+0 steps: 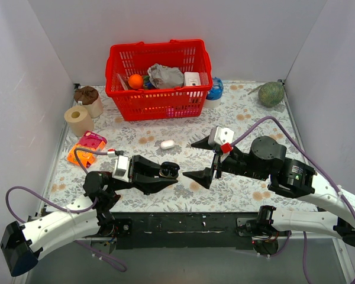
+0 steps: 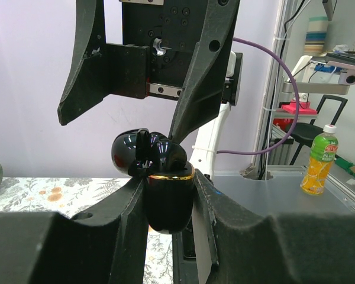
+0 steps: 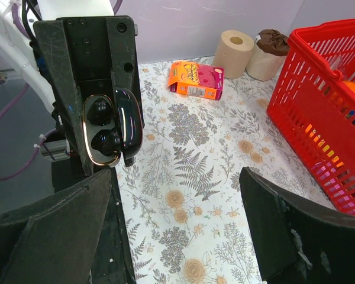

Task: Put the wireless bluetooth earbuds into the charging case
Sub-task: Adjust the earbud with the charging case.

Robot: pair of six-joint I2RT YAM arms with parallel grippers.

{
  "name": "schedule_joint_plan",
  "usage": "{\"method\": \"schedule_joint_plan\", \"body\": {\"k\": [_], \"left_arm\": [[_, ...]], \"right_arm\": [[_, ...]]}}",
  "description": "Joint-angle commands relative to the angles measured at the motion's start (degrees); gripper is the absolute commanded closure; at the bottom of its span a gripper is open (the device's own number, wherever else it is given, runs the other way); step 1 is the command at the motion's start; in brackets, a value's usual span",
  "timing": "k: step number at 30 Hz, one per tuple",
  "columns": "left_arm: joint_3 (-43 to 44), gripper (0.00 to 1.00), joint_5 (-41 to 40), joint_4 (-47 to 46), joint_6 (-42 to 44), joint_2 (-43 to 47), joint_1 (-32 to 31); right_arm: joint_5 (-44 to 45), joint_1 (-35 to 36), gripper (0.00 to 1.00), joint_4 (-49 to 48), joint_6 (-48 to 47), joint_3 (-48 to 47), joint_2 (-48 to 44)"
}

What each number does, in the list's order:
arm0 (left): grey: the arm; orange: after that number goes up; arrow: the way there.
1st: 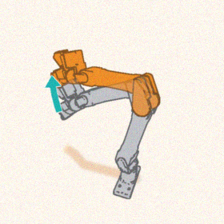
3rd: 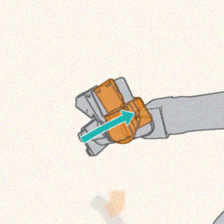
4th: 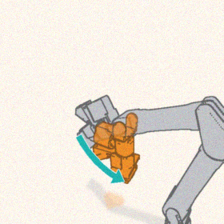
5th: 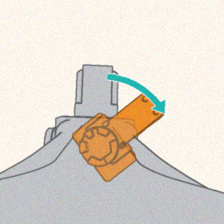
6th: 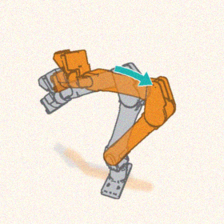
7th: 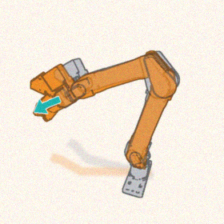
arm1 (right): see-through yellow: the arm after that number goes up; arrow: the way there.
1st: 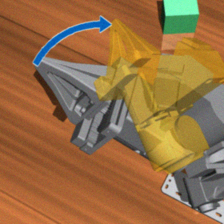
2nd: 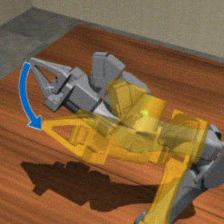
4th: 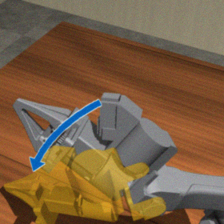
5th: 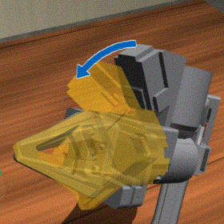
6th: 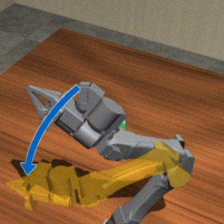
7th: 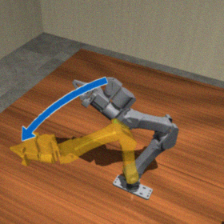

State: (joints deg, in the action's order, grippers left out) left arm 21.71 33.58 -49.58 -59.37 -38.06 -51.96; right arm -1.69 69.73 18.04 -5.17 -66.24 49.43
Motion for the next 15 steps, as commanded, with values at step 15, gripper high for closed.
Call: {"method": "schedule_joint_plan", "body": {"k": [15], "left_arm": [[-1.15,1.00,0.61,-3.85,-1.80,-0.87,-0.07]], "right_arm": [[-0.33,-0.04,0.04,-3.19,-0.63,-2.32,0.76]]}}
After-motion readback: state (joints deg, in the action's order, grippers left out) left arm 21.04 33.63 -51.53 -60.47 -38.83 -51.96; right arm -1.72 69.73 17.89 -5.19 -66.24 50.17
